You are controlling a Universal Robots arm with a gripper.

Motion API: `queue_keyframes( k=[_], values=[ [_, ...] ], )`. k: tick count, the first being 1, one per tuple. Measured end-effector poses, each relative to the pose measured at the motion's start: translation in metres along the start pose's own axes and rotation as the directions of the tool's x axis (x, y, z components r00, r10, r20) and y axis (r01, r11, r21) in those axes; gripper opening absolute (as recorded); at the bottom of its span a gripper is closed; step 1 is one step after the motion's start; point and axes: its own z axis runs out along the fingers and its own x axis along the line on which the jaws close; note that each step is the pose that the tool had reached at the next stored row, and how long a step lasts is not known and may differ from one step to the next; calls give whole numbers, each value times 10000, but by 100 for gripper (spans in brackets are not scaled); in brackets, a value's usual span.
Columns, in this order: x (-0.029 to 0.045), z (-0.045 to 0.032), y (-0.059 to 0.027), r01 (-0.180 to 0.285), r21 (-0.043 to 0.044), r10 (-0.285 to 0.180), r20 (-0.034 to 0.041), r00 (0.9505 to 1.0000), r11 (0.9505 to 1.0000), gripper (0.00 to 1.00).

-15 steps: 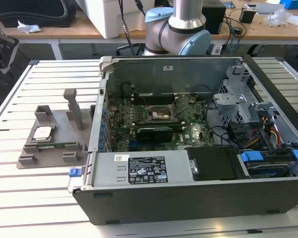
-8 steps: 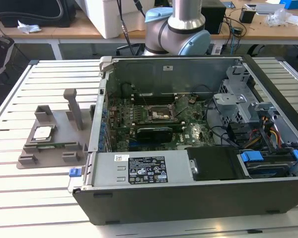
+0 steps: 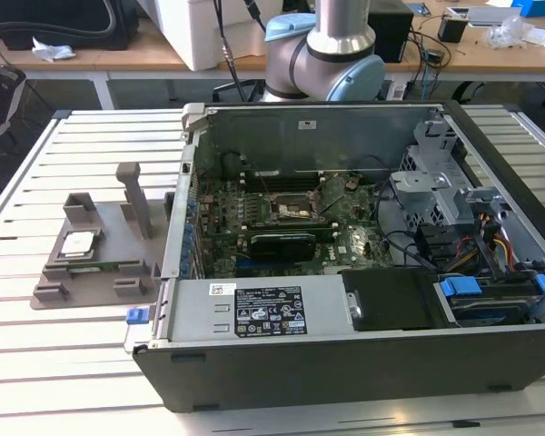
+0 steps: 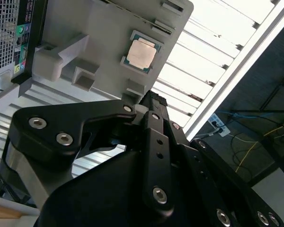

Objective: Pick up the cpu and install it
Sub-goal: 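Pick up the cpu and move it towards the insertion slot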

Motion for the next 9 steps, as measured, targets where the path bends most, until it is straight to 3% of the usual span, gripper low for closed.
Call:
queue_keyframes(
  k=[6,9],
  values=[
    [1,0,0,0,0,0,0,10000,10000,11],
    [1,0,0,-1,0,1,0,10000,10000,24]
  ],
)
